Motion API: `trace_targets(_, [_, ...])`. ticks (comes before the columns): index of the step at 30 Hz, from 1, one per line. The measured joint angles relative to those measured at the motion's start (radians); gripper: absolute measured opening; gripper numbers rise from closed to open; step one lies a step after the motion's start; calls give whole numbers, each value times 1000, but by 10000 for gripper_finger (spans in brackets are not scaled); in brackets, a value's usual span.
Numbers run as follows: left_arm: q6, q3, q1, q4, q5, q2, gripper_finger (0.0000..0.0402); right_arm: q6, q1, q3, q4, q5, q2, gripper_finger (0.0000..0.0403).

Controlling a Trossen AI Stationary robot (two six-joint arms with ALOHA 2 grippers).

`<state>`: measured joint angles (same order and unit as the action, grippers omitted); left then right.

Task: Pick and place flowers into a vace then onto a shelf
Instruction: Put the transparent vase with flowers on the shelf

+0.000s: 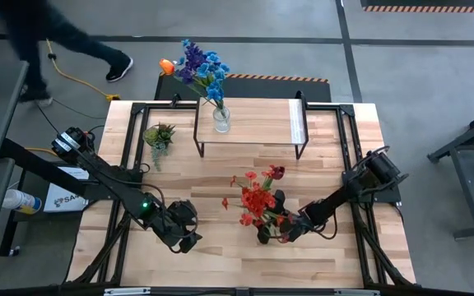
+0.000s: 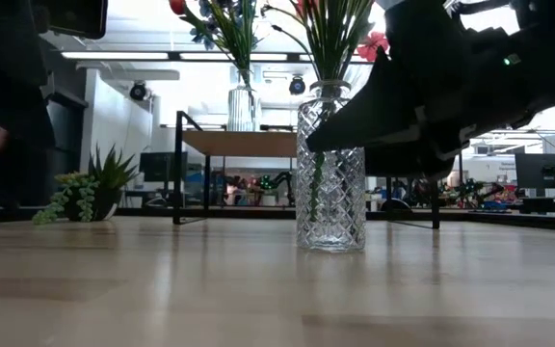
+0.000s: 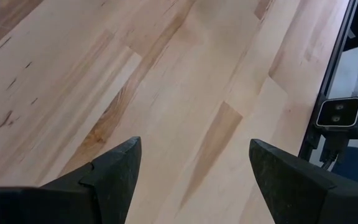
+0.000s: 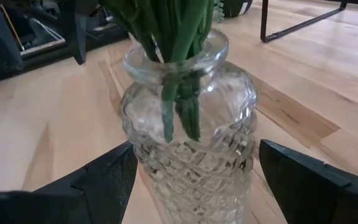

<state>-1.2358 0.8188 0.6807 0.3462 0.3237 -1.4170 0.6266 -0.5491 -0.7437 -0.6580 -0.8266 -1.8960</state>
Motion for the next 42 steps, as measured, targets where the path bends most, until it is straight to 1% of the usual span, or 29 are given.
trace_targets(7, [0, 0, 0, 0, 0, 0, 330, -3, 5, 0, -13, -20, -2, 323])
trace_targets(14, [0, 0, 0, 0, 0, 0, 330, -4, 28, 0, -14, 12, -2, 322])
trace_targets(21, [0, 0, 0, 0, 0, 0, 330, -6, 32, 0, -14, 17, -2, 321])
trace_targets(25, [0, 0, 0, 0, 0, 0, 330, -7, 32, 0, -14, 22, -2, 304])
trace_targets(32, [0, 0, 0, 0, 1, 0, 330, -7, 32, -1, -16, 18, -2, 244])
trace_targets(42, [0, 0, 0, 0, 1, 0, 330, -7, 32, -1, -37, 7, -2, 243])
